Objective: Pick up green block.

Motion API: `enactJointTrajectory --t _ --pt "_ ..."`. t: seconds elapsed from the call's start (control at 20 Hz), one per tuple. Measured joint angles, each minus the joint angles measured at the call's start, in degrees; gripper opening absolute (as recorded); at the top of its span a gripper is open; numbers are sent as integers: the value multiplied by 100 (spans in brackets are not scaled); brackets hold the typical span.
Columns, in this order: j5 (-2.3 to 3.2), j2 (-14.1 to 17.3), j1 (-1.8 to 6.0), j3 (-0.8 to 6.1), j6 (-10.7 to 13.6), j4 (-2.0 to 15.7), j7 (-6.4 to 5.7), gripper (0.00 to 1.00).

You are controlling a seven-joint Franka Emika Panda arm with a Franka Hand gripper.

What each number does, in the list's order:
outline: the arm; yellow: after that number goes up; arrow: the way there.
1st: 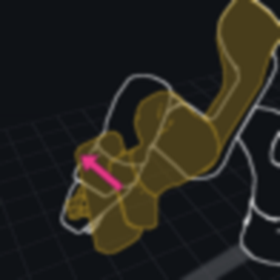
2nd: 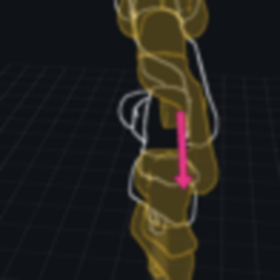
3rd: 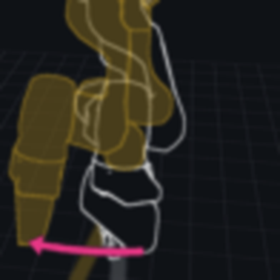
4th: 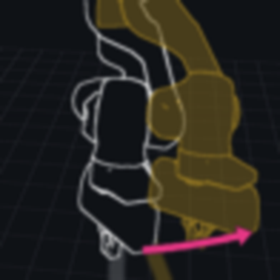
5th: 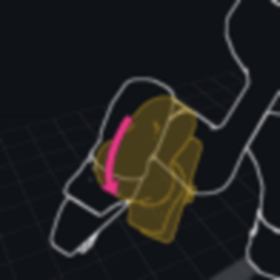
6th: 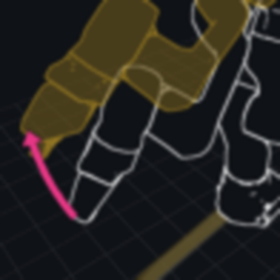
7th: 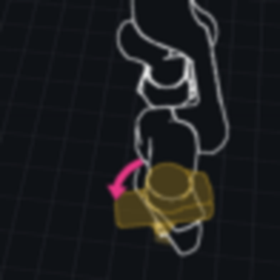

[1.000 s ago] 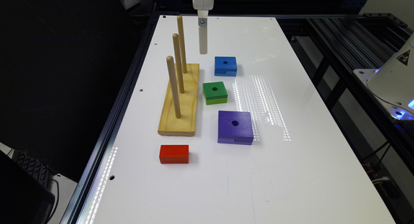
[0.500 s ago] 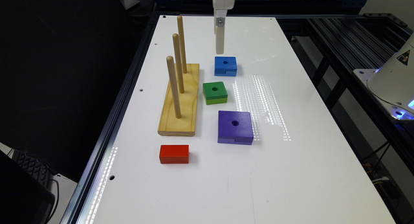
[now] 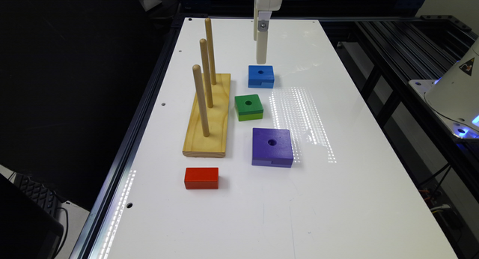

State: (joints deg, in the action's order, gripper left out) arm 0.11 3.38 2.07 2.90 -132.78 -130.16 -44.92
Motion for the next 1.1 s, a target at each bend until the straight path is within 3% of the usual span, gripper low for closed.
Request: enactJointTrajectory --t 0.55,0.9,1.1 --pt "0 55 0 29 -120 -2 -16 100" --pt "0 453 0 30 -528 -12 -17 100" --pt "0 538 0 30 -617 -11 -18 100"
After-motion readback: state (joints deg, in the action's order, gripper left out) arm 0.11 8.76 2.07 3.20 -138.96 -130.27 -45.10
